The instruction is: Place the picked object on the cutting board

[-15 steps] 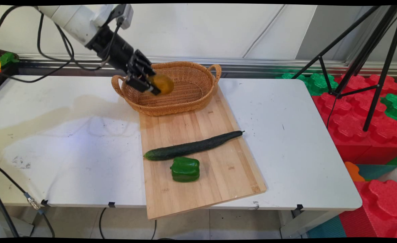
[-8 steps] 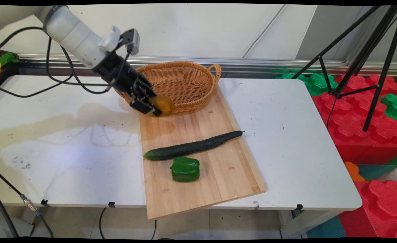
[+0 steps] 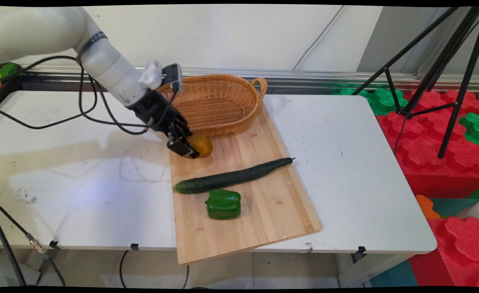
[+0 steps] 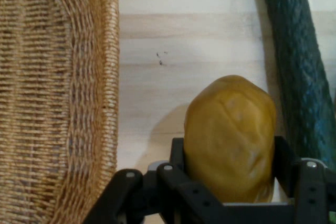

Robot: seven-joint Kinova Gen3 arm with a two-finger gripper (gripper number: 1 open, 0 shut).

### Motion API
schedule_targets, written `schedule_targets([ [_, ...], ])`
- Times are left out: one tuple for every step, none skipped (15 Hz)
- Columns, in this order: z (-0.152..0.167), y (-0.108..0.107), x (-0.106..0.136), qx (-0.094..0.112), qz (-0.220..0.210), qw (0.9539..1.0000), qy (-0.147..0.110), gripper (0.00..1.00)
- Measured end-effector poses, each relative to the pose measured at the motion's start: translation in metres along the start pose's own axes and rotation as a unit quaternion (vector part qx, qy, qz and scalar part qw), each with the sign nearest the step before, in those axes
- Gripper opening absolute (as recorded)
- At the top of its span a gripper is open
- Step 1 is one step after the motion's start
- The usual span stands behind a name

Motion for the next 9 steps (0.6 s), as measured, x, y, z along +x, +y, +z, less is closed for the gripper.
schedule_targets([
  [0.005,0.001,0.000,0.001,-0.003,1.0000,-0.003,0.00],
  [0.011,0.002,0.001,0.003,-0.006,1.0000,-0.007,0.00],
  [0.016,0.002,0.001,0.005,-0.009,0.9999,-0.008,0.00],
  [0.020,0.003,0.002,0.007,-0.011,0.9999,-0.009,0.00],
  [0.023,0.003,0.002,0.009,-0.013,0.9998,-0.010,0.00],
  [0.027,0.004,0.003,0.011,-0.014,0.9998,-0.010,0.00],
  [0.029,0.004,0.003,0.013,-0.014,0.9998,-0.010,1.00],
  [0.030,0.005,0.004,0.014,-0.014,0.9998,-0.009,1.00],
  [0.031,0.005,0.004,0.016,-0.014,0.9997,-0.008,1.00],
])
